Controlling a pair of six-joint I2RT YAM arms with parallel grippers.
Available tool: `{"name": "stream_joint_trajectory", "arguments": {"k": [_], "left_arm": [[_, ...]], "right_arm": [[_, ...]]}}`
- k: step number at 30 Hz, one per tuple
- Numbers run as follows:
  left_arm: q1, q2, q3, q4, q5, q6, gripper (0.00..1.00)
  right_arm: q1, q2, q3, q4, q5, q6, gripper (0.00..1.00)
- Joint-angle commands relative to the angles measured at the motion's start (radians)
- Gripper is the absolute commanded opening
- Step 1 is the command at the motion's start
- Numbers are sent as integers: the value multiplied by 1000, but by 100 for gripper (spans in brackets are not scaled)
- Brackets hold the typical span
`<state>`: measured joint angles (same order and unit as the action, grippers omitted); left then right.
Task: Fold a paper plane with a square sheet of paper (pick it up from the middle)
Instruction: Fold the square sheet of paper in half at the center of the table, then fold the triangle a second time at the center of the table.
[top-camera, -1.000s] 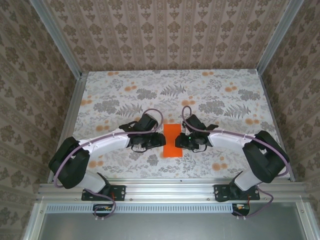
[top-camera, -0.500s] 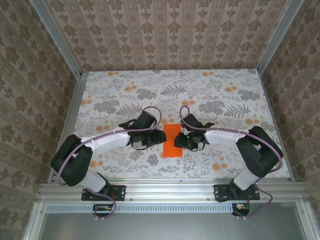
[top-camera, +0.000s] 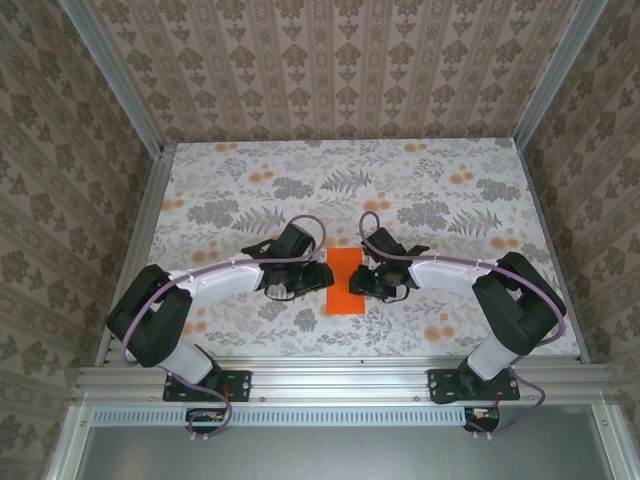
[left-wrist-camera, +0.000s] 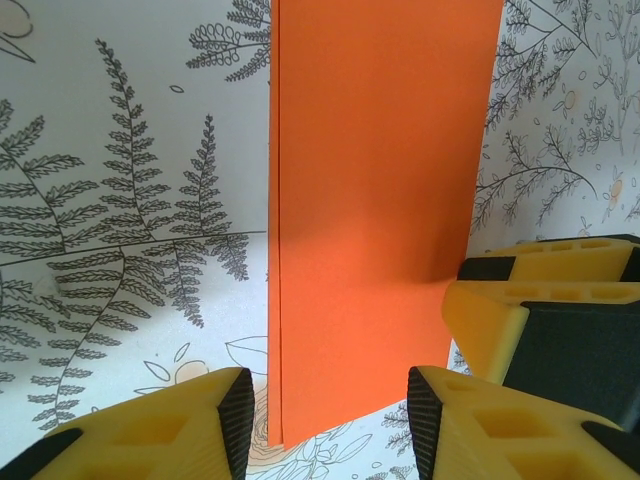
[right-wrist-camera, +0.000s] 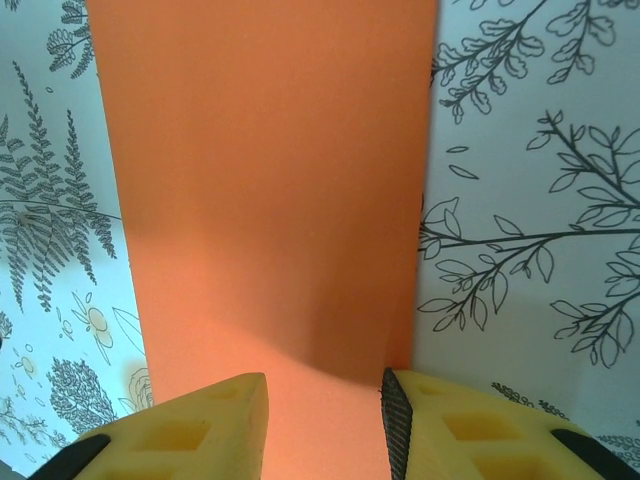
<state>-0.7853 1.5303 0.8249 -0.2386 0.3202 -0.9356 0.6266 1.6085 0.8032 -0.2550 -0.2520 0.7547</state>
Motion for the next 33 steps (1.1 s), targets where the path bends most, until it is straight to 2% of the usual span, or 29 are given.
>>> {"name": "stream_joint_trajectory", "arguments": {"k": [1, 10, 33], "left_arm": [[-10, 13, -4, 6, 20, -9, 47], [-27, 34, -4, 18, 23, -24, 44], [-69, 82, -23, 38, 30, -91, 35]], "right_arm": [[-4, -10, -21, -27, 36, -3, 38], [-5, 25, -47, 35, 0, 17, 35], [-7, 22, -87, 59, 3, 43, 32]]}}
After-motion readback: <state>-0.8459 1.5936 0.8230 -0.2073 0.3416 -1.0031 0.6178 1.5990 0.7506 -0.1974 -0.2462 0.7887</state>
